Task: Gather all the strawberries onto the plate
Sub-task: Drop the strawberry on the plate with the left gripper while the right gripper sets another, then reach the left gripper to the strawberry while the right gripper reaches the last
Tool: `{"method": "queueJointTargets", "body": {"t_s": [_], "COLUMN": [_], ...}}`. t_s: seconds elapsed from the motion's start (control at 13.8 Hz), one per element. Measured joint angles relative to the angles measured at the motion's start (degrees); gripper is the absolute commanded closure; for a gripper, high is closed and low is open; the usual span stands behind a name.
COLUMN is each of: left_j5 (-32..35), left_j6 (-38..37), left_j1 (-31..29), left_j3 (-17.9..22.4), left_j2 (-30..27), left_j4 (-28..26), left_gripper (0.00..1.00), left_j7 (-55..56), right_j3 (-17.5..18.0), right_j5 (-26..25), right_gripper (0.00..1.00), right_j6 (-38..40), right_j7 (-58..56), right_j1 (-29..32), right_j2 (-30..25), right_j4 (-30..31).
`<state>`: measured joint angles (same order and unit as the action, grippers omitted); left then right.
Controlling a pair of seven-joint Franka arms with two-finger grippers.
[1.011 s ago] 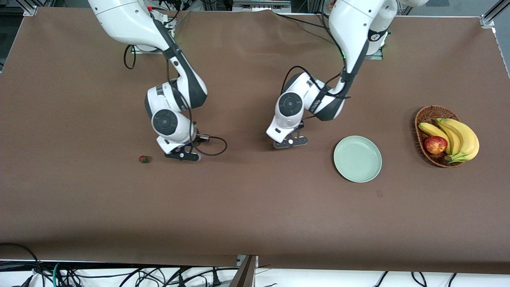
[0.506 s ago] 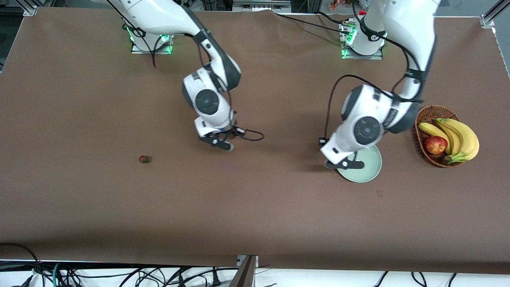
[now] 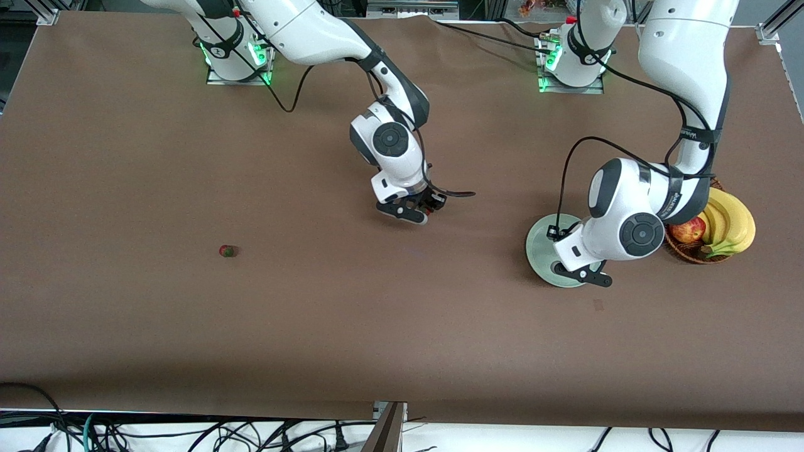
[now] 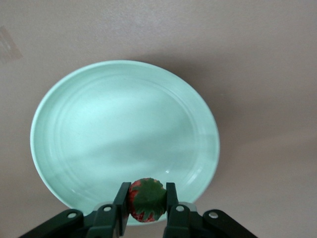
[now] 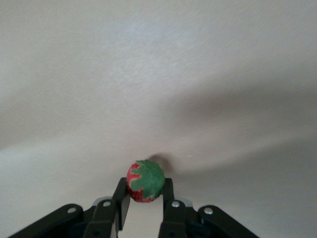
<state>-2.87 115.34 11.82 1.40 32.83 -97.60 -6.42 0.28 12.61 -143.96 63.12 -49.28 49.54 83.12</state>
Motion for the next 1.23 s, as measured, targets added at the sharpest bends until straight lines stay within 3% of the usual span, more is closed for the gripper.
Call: {"method": "queueJointTargets", "body": {"t_s": [0.07, 0.36, 0.58, 0.72, 0.94, 1.08, 1.23], "left_j5": [0.24, 0.35, 0.34, 0.28, 0.27, 0.28, 0.28], "left_j6": [0.57, 1.11, 1.09, 0.92, 1.05, 3.04, 6.3], "left_j1": [-0.06, -0.05, -0.05, 0.19, 2.4, 7.27, 12.35], "left_j3": [-0.01, -0.29, -0.72, -1.97, -7.02, -8.32, -8.39], "left_j2": [0.63, 1.58, 1.37, 0.62, -0.35, -0.3, 0.23], "left_j4": [-0.01, 0.05, 0.42, 0.66, 0.82, 0.87, 0.8], "left_gripper": [0.0, 0.0, 0.0, 0.0, 0.0, 0.0, 0.0], "left_j7": [-0.62, -0.87, -0.77, 1.72, 18.58, 30.45, 40.46], "right_j3": [0.0, -0.99, -2.95, -8.2, -18.08, -21.04, -21.58], "right_j5": [0.0, -0.05, -0.23, -0.22, -0.12, -0.12, -0.13], "right_gripper": [0.0, 0.0, 0.0, 0.0, 0.0, 0.0, 0.0], "right_j6": [-0.01, 2.96, 19.66, 31.93, 39.83, 39.83, 38.14], "right_j7": [0.54, -0.75, -16.82, -32.06, -54.34, -63.58, -69.06], "right_j1": [-0.23, 0.8, 6.05, 9.19, 11.61, 13.8, 16.95], "right_j2": [0.84, 0.71, -2.87, -5.64, -6.74, -6.56, -6.26], "right_j4": [-1.29, -3.98, -5.17, -5.2, -4.36, -2.42, -0.44]}}
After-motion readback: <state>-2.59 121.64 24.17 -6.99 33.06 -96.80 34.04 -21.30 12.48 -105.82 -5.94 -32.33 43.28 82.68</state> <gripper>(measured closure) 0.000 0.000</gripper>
